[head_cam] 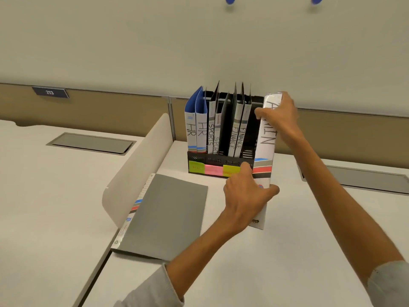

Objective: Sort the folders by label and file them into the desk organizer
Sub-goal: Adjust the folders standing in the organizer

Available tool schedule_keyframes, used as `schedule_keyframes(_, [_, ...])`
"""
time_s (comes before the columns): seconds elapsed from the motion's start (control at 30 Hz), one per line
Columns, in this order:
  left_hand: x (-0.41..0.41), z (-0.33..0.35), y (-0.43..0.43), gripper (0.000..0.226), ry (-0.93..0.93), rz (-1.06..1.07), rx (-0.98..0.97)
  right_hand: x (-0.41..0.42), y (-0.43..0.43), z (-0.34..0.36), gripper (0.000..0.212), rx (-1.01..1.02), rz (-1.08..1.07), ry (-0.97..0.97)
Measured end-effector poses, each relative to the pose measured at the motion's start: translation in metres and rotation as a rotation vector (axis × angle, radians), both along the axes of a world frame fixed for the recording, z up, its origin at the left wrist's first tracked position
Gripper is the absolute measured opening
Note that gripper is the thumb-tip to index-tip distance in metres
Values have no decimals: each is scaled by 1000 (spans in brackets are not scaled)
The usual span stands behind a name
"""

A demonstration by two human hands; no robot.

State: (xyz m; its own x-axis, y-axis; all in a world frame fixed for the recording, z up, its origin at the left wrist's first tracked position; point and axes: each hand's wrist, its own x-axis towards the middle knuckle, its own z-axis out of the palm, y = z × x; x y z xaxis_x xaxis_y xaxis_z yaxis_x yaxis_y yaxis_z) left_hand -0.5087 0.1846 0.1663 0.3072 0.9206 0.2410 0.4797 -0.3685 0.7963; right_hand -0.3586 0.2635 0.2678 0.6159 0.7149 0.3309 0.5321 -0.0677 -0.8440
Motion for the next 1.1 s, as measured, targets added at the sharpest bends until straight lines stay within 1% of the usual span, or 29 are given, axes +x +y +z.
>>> schedule_keyframes(0.23, [29, 8, 15, 45, -101, -32, 28, 16, -6, 36, 46, 137, -25, -58])
schedule_keyframes(0.4, [42, 14, 36, 47, -184, -26, 82, 16, -5, 62, 49, 278, -6, -73])
schedule_keyframes(0.53, [52, 12, 62, 46, -199, -14, 130, 14, 6, 68, 48, 362, 55, -81])
schedule_keyframes(0.67, [66, 1, 88, 47, -197, -24, 158, 22, 23, 61, 45, 370, 135, -63])
schedule_keyframes(0.8, [79, -16, 112, 47, -191, -57, 134, 31, 44, 46, 40, 338, 156, -50])
schedule_keyframes(1.0, [88, -50, 134, 47, -220, -152, -7, 48, 70, 14, 25, 308, 107, -38])
schedule_keyframes(1.03, [88, -55, 135, 48, -224, -158, -19, 50, 73, 9, 25, 312, 109, -51])
schedule_keyframes(1.1, [89, -59, 138, 50, -249, -164, -41, 52, 79, 4, 33, 326, 134, -100])
